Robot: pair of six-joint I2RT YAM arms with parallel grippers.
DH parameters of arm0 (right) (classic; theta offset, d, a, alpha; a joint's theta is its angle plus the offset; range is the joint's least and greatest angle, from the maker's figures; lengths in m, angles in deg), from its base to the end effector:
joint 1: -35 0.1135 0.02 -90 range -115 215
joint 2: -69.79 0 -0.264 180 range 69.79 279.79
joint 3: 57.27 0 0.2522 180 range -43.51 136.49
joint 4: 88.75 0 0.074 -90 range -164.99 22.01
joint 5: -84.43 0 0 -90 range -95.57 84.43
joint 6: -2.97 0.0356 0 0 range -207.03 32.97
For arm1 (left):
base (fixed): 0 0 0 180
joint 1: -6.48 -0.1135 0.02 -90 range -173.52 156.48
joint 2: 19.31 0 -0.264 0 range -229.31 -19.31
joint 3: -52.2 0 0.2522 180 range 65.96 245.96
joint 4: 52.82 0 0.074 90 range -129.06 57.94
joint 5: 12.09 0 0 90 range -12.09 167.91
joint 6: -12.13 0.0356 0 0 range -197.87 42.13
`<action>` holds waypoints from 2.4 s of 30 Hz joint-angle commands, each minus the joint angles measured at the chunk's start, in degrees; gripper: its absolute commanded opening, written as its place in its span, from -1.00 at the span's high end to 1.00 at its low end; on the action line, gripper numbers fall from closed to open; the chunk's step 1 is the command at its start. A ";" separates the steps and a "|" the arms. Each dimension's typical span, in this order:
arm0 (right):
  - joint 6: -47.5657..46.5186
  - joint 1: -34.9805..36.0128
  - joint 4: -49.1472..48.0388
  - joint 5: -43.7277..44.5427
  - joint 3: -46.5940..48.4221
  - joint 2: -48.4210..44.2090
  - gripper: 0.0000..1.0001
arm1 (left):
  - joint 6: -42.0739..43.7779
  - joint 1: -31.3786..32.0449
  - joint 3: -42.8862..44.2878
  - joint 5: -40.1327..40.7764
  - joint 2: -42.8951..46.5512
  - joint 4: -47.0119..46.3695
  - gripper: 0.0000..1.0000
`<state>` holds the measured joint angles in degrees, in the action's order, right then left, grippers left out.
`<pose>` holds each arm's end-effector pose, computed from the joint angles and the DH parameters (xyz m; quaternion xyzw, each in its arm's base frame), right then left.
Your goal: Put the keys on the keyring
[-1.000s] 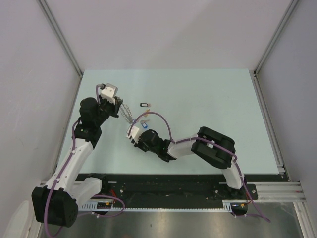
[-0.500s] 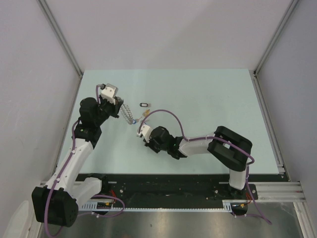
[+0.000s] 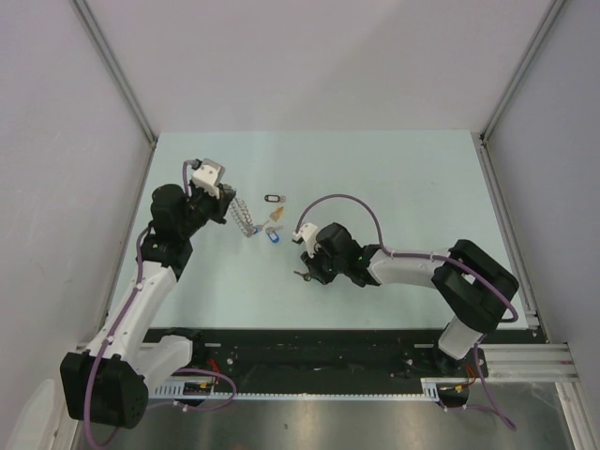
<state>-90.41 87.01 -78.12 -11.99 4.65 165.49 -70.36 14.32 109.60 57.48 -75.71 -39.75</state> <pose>0.2024 0.2657 0.1594 -0.4470 0.8049 0.2063 0.3313 0.2272 -0.0438 0.3153 0.2127 0.7435 -0.1397 0.6185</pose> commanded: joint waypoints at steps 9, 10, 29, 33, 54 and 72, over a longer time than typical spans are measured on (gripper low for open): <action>1.98 0.19 14.81 4.91 4.92 -7.64 0.17 | 0.23 -0.63 3.30 -2.86 -0.29 -1.07 0.99; 1.19 0.46 15.26 5.18 6.23 -7.20 0.16 | 0.23 -0.63 3.30 -2.95 -0.29 -0.98 0.99; -13.93 6.97 13.34 9.14 9.93 2.65 0.18 | 0.75 -0.63 3.82 -3.31 -0.55 0.07 0.99; -14.20 7.32 12.37 10.54 9.85 3.70 0.24 | 0.75 -0.63 3.91 -3.39 -0.73 0.16 0.99; -10.08 3.19 13.07 4.33 9.32 -3.93 1.00 | 0.75 -0.63 4.00 -3.74 -1.08 0.25 0.99; 19.01 -18.52 -37.19 -28.99 -16.69 -27.68 1.00 | 4.87 5.68 5.23 -10.34 0.15 5.95 0.99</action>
<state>-81.71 71.32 -98.60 -31.29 -8.85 138.02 -69.25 15.65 110.82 48.76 -77.04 -36.49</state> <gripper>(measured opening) 0.009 0.009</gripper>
